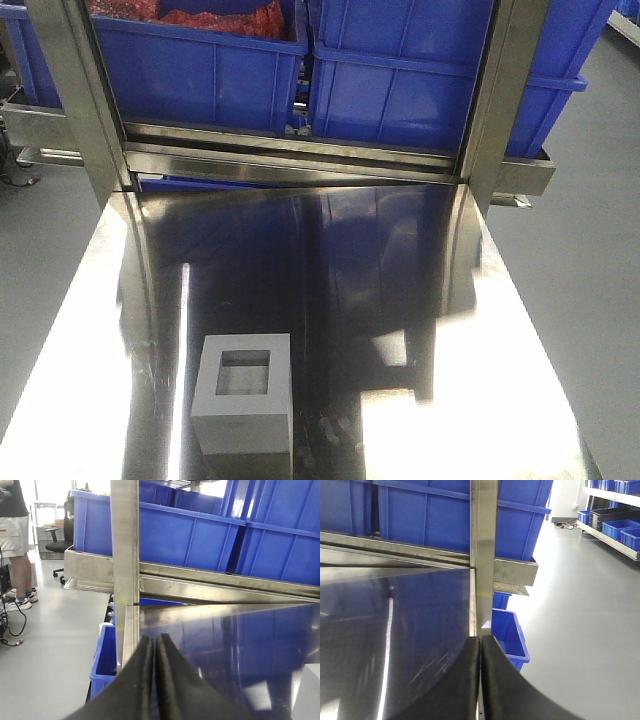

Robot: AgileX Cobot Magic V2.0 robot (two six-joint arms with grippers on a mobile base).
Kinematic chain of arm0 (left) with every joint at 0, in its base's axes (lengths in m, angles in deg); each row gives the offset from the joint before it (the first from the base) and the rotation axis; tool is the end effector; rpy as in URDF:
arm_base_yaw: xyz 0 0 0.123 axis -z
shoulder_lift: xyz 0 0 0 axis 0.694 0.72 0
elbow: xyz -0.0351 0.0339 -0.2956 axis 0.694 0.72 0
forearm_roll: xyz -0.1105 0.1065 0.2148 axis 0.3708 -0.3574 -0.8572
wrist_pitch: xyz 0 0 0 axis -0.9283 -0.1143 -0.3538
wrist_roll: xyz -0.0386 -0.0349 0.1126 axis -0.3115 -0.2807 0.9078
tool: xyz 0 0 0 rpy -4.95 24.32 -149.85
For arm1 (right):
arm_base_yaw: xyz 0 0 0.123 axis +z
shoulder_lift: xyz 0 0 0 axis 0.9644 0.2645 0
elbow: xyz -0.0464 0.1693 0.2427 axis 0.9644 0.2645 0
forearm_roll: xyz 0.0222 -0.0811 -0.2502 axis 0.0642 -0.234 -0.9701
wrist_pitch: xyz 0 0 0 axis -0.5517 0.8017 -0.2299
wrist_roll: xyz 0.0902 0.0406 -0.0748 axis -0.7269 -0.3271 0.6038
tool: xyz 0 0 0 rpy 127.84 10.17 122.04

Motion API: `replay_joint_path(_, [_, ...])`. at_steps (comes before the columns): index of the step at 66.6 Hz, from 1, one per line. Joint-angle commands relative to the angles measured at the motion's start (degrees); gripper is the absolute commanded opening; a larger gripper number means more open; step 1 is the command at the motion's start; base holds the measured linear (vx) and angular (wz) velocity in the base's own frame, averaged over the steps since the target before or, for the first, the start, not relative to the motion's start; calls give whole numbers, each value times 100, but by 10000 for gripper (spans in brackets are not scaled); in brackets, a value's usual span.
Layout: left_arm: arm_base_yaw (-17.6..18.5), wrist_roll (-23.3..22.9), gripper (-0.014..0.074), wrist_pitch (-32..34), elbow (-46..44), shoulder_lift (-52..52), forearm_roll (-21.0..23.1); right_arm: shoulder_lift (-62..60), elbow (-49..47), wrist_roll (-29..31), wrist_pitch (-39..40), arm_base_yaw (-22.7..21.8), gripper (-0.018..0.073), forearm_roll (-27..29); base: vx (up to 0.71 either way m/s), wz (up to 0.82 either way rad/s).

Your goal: Sort gray base to blue bin

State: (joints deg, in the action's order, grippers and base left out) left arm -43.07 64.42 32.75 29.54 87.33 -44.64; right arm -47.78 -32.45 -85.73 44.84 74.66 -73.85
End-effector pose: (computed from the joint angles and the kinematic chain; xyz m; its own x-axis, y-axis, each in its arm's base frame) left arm 0.0874 -0.0010 0.1964 -0.0114 -0.0471 -0.9988 0.0130 0.9988 -0.0472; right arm 0.0862 -0.0011 0.1811 -0.1240 -0.0483 -0.9911 0.0026 0.9988 -0.0491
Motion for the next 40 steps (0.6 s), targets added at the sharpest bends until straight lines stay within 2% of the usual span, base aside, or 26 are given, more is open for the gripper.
replay_joint_path(1, [40,-45,-7,411,-65,-91,40,-43,32,38,408,-31,-5,-48,0,0])
replay_joint_path(40, [40,-45,-7,411,-65,-91,40,-43,32,38,408,-31,-5,-48,0,0])
